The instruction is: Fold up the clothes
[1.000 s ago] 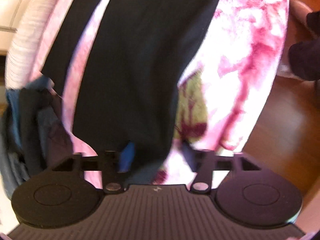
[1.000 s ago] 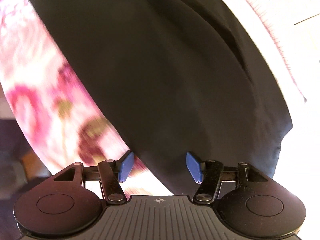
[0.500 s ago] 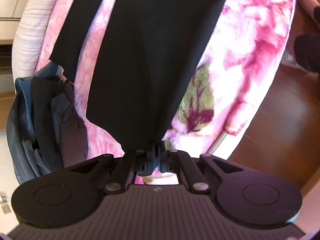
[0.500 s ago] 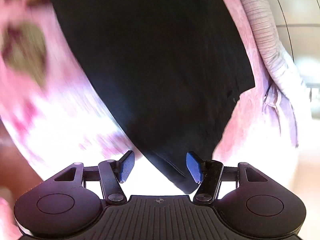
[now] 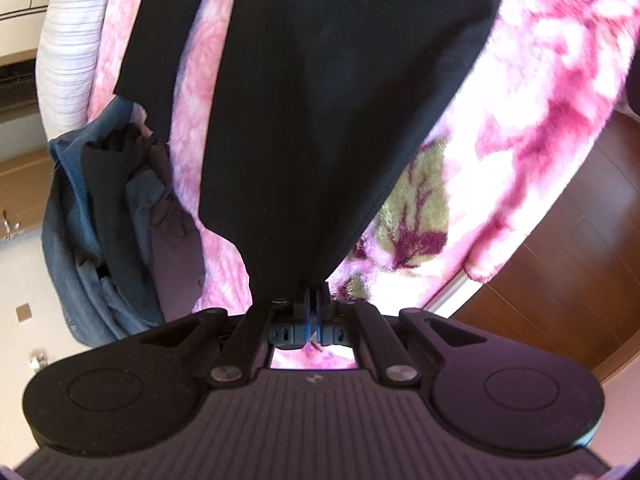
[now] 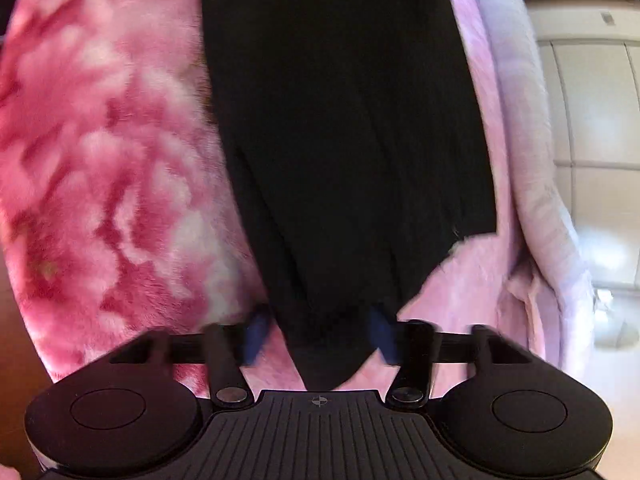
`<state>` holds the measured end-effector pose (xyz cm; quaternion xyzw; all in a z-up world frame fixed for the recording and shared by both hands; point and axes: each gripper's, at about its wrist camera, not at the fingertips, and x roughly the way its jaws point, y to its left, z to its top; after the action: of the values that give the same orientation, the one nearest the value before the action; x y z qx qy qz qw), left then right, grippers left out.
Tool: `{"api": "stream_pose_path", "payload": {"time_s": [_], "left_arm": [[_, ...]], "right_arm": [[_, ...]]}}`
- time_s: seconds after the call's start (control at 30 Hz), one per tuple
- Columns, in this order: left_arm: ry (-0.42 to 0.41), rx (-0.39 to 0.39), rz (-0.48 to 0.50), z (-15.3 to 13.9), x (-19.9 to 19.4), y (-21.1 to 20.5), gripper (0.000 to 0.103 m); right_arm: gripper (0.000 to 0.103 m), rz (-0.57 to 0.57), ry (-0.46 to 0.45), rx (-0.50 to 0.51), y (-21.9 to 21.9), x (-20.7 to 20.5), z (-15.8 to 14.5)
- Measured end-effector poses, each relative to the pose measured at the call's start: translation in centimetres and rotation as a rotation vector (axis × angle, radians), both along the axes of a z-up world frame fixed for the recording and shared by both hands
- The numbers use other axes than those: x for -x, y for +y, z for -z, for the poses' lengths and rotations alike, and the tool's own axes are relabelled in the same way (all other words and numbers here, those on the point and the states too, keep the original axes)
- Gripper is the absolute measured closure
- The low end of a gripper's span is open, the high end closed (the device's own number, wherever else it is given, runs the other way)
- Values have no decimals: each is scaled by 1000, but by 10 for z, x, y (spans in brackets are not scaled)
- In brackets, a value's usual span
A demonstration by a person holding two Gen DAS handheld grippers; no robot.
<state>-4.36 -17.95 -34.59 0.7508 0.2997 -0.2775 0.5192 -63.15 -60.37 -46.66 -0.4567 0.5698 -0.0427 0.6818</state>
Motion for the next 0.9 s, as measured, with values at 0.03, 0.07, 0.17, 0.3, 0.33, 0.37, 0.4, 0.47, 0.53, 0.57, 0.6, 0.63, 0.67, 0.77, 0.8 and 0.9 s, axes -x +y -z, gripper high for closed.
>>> {"api": "stream_pose_path", "payload": {"time_s": [0.03, 0.07, 0.17, 0.3, 0.33, 0.37, 0.4, 0.47, 0.53, 0.57, 0.6, 0.63, 0.67, 0.77, 0.8, 0.9], "left_arm": [[-5, 9, -5, -5, 0, -2, 102], [-10, 23, -9, -10, 2, -3, 102], [-5, 25, -9, -13, 1, -1, 102], [13, -12, 9, -4, 7, 3, 102], [13, -25, 12, -2, 7, 3, 102], [14, -40, 17, 0, 7, 3, 101], [10, -51, 29, 1, 7, 3, 101], [-1, -41, 43, -1, 2, 3, 101], [-8, 4, 30, -8, -6, 5, 101], [-11, 23, 29, -11, -9, 8, 101], [-9, 32, 34, -13, -9, 11, 101], [-5, 36, 46, -13, -12, 14, 101], [-5, 44, 66, -12, -14, 19, 101], [59, 72, 81, -7, -14, 32, 101], [96, 71, 87, -4, -11, 38, 97], [191, 15, 116, 4, 6, 62, 88]], "right_arm": [[85, 3, 5, -19, -2, 0, -3], [91, 28, -18, -31, -4, 1, -10], [93, 68, -72, -58, -7, 7, -31], [92, 45, -55, -67, -2, 8, -39], [92, 48, -38, -68, -4, 3, -36], [91, 48, -15, -59, -9, -1, -33], [87, 48, 8, -51, -13, -6, -29], [80, 51, 49, -35, -19, -13, -23], [71, 77, 35, -35, -3, -6, -34], [66, 94, 30, -45, 4, -4, -39], [62, 109, 27, -54, 10, -2, -44], [61, 119, 32, -64, 16, -4, -46], [60, 126, 39, -73, 22, -5, -47], [59, 120, 67, -89, 51, -8, -51], [59, 121, 74, -91, 58, -14, -52], [58, 161, 77, -104, 73, -37, -57]]}}
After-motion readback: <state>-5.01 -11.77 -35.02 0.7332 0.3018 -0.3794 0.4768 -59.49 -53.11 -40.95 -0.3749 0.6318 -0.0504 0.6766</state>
